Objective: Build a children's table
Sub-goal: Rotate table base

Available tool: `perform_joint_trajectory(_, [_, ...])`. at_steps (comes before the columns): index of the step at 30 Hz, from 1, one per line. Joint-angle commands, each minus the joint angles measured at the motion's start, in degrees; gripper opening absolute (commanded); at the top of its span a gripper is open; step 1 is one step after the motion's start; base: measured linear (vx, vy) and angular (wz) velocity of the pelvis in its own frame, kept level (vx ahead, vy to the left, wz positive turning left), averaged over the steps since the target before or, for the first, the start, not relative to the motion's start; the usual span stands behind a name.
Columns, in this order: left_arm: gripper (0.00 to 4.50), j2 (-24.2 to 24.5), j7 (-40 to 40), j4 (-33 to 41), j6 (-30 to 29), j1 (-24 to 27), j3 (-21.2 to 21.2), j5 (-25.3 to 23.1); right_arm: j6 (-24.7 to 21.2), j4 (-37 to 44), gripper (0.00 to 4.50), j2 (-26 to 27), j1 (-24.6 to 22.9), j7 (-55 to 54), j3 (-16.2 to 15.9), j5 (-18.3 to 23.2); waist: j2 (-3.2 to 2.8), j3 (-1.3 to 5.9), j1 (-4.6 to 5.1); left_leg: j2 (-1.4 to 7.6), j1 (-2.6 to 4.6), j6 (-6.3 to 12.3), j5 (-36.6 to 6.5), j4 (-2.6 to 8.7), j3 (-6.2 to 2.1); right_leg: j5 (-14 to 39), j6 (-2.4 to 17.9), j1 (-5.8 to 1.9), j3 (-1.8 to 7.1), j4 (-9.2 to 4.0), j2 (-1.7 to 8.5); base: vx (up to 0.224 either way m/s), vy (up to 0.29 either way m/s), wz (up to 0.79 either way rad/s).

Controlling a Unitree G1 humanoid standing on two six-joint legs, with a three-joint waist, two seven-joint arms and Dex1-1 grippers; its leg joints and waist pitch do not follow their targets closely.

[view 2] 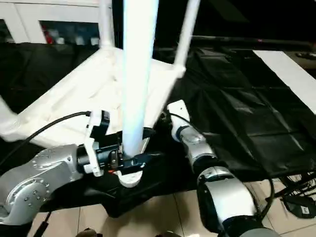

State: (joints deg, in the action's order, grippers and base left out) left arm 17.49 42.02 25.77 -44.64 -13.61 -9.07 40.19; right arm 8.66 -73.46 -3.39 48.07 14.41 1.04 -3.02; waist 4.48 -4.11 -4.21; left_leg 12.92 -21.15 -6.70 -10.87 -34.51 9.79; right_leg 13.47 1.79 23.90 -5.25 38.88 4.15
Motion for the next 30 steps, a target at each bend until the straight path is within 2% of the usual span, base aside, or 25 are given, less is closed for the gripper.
perform_joint_trajectory(1, [4.45,-1.58,-0.01,1.53,-0.21,-1.64,-2.76,1.22,1.42,-0.28,3.79,2.74,2.33,2.21,-0.81,-0.44,-1.33,4.27,-0.34,0.29,-0.09,-0.90,-4.67,3.52,0.45,-3.73,10.46,-4.37,3.63,-4.41,3.20,0.000,0.000,0.00])
perform_joint_trajectory(2, [4.45,-2.31,-0.31,0.69,0.09,-2.39,-3.87,0.44,1.54,-0.32,3.79,3.89,2.70,2.88,-0.95,-0.76,-0.98,4.31,-0.07,0.28,-0.15,-0.89,-4.72,3.51,0.45,-3.43,10.61,-4.49,3.62,-4.37,3.17,0.000,0.000,0.00])
perform_joint_trajectory(4, [4.45,-2.54,-0.41,0.43,0.21,-2.60,-4.19,0.17,1.60,-0.32,3.79,4.21,2.80,3.11,-0.99,-0.82,-1.03,4.26,0.25,0.23,-0.36,-0.76,-4.52,3.49,0.39,-3.29,10.69,-4.64,3.63,-4.35,3.25,0.000,0.000,0.00])
perform_joint_trajectory(7, [4.45,-3.76,-1.00,-1.12,1.48,-3.44,-5.15,-1.54,2.07,-0.34,3.79,5.23,3.10,3.25,-1.32,-1.06,-1.01,4.37,0.44,0.19,-0.26,-0.30,-3.88,3.32,0.45,-4.12,10.80,-4.61,3.72,-4.31,3.29,0.000,0.000,0.00])
perform_joint_trajectory(8, [4.45,-4.51,-1.98,-3.11,3.42,-4.19,-5.18,-3.86,2.35,-0.39,3.79,5.76,3.41,2.55,-1.79,-1.50,-0.93,4.39,0.62,0.21,-0.22,0.22,-3.22,3.25,0.47,-5.22,11.01,-4.56,3.71,-4.33,3.21,0.000,0.000,0.00])
perform_joint_trajectory(11, [4.45,-4.37,-3.00,-5.05,5.16,-5.04,-5.03,-6.28,2.51,-0.41,3.79,6.06,3.68,2.73,-1.73,-1.29,-1.01,4.35,0.56,0.26,-0.07,0.51,-3.61,3.32,0.43,-4.31,10.93,-4.49,3.69,-4.39,3.25,0.000,0.000,0.00])
perform_joint_trajectory(12, [4.45,-3.98,-3.57,-5.88,5.85,-5.44,-5.01,-7.60,2.66,-0.41,3.79,5.99,3.76,2.34,-1.98,-1.59,-0.87,4.37,0.61,0.25,-0.24,0.45,-3.71,3.31,0.37,-3.83,10.76,-4.67,3.71,-4.32,3.32,0.000,0.000,0.00])
perform_joint_trajectory(15, [4.45,-2.32,-5.14,-8.96,7.87,-6.60,-3.69,-10.95,2.63,-0.51,3.79,5.15,4.04,-0.15,-2.43,-2.73,-0.90,4.37,0.48,0.25,0.03,0.35,-3.50,3.27,0.33,-3.31,10.22,-4.50,3.72,-4.39,3.28,0.000,0.000,0.00])
perform_joint_trajectory(17, [4.45,0.41,-5.32,-11.79,10.03,-7.43,-2.13,-13.42,3.03,0.47,3.79,3.93,3.55,-0.14,-1.12,-1.66,-1.14,4.49,0.27,0.26,0.37,0.40,-3.10,3.20,0.43,-4.09,10.32,-4.26,3.75,-4.27,3.26,0.000,0.000,0.00])
perform_joint_trajectory(18, [4.45,1.62,-5.10,-12.91,10.45,-7.61,-1.60,-14.13,3.22,1.19,3.79,3.36,3.04,0.29,-0.39,-0.94,-1.46,4.39,0.14,0.25,0.32,0.37,-3.39,3.26,0.41,-4.45,10.47,-4.19,3.77,-4.18,3.21,0.000,0.000,0.00])
perform_joint_trajectory(19, [4.45,2.04,-4.98,-13.49,10.78,-7.69,-1.35,-14.56,3.33,1.51,3.79,3.10,2.80,0.48,-0.13,-0.71,-1.35,4.35,0.14,0.23,0.29,0.35,-3.74,3.34,0.38,-4.17,10.34,-4.25,3.71,-4.28,3.17,0.000,0.000,0.00])
perform_joint_trajectory(20, [4.45,3.19,-5.35,-15.35,11.81,-8.04,-0.33,-15.88,4.04,2.90,3.79,2.06,1.71,1.34,0.27,-0.30,-1.54,4.34,0.18,0.25,0.31,-0.11,-4.61,3.33,0.35,-3.44,10.02,-4.34,3.72,-4.39,3.18,0.000,0.000,0.00])
perform_joint_trajectory(21, [4.45,3.48,-5.72,-16.00,12.01,-8.24,0.03,-16.28,4.26,3.44,3.79,1.65,1.29,1.56,0.42,-0.14,-1.55,4.33,0.04,0.25,0.49,-0.15,-4.92,3.34,0.41,-3.11,9.87,-4.25,3.74,-4.47,3.16,0.000,0.000,0.00])
perform_joint_trajectory(25, [4.45,3.92,-7.81,-20.46,14.87,-9.82,1.74,-18.50,4.91,7.34,3.79,-1.07,-1.83,3.12,1.69,1.29,-1.43,4.30,-0.44,0.13,0.45,-0.51,-6.10,3.42,0.38,-0.92,9.44,-4.40,3.77,-4.80,3.14,0.000,0.000,0.00])
perform_joint_trajectory(26, [4.45,3.83,-8.55,-22.56,16.01,-10.73,1.95,-19.40,5.09,8.77,3.79,-2.21,-3.13,3.72,1.51,1.09,-3.84,4.43,-0.82,0.12,0.49,-1.19,-6.41,3.33,0.05,-1.05,9.86,-4.24,3.72,-4.38,3.32,0.000,0.000,0.00])
perform_joint_trajectory(27, [4.45,3.75,-8.68,-23.55,16.65,-11.20,1.95,-19.72,5.30,9.84,3.79,-2.86,-4.05,4.13,1.27,0.84,-2.83,4.51,-0.57,0.14,0.53,-0.84,-6.46,3.33,0.25,-1.59,9.73,-4.30,3.68,-5.08,3.16,0.000,0.000,0.00])
perform_joint_trajectory(28, [4.45,3.67,-8.87,-24.34,17.15,-11.63,1.85,-20.03,5.34,10.77,3.79,-3.39,-4.81,4.61,1.20,0.80,-2.99,4.49,-0.76,-0.03,0.33,-0.99,-6.94,3.26,0.09,-1.28,10.02,-4.47,3.63,-4.71,3.01,0.000,0.000,0.00])
perform_joint_trajectory(30, [4.45,3.47,-9.05,-25.36,17.73,-12.09,1.84,-20.34,4.46,13.28,3.79,-4.08,-6.53,5.69,1.32,1.32,-2.48,4.60,-1.05,-0.10,0.31,-0.38,-6.94,3.17,0.23,-0.01,10.02,-4.59,3.77,-4.94,3.17,0.000,0.000,0.00])
